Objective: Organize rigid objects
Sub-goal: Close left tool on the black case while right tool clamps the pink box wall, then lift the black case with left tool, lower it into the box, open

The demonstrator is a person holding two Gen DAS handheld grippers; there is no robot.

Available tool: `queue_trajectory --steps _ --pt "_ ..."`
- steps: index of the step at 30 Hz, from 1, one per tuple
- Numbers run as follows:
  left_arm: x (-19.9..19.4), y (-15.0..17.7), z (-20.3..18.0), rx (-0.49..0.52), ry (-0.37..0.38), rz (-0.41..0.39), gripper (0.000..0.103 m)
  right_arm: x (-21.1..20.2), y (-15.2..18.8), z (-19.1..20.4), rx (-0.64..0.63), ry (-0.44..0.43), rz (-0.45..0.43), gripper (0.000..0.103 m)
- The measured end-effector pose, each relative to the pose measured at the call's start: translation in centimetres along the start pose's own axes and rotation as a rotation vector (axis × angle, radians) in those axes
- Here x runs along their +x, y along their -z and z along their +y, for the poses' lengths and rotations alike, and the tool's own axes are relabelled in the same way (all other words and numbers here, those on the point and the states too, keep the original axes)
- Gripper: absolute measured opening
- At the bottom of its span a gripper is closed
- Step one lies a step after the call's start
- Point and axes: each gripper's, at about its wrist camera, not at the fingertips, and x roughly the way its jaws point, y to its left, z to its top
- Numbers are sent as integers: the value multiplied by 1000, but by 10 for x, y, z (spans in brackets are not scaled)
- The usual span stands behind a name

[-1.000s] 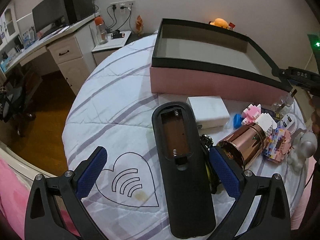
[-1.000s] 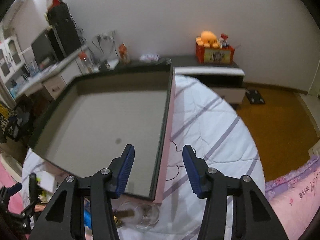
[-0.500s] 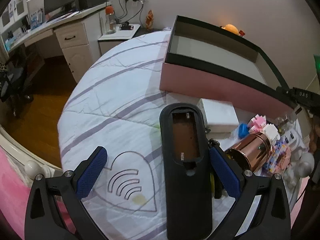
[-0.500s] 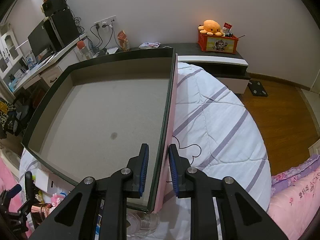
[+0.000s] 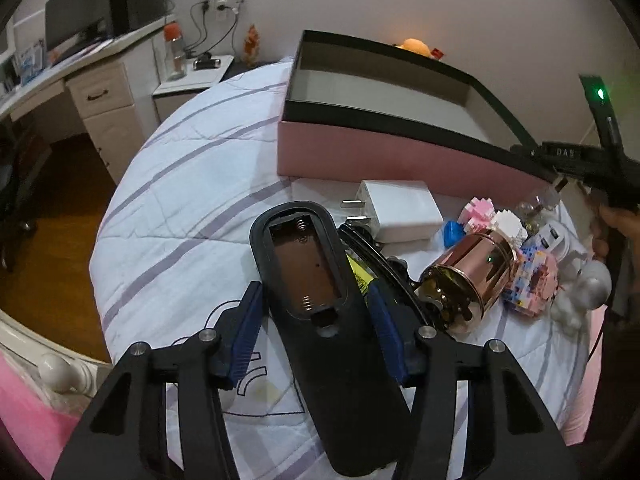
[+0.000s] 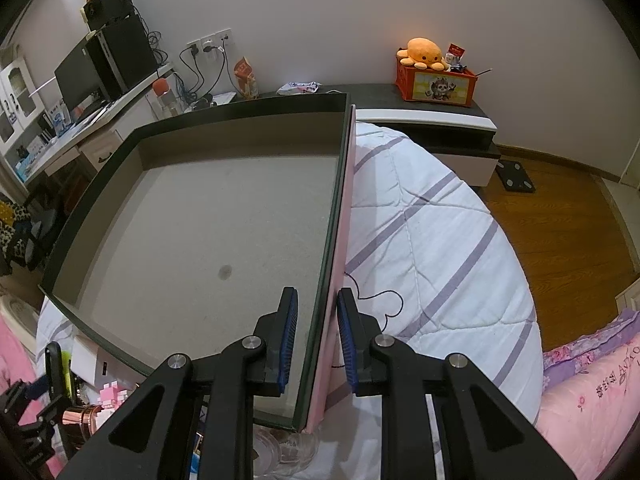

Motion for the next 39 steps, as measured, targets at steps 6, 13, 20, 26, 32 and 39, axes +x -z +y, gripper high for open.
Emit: queue_trajectory --steps 6,13,20,26,32,39 --pt "1 2 14 -73 -70 62 90 -1 0 1 0 -3 0 21" --pt "-3 6 5 -35 15 10 54 1 -1 0 5 -6 -3 21" --pt "-5 2 8 -37 42 -17 51 2 -1 2 2 2 -1 21" --pt "-6 -7 7 -17 21 -27 48 2 0 3 0 3 -4 21" --pt "-1 -17 13 -5 -31 -2 48 2 0 2 -3 -2 -6 21" --pt "-4 -4 7 11 -115 52 82 2 1 1 -3 -8 -3 21"
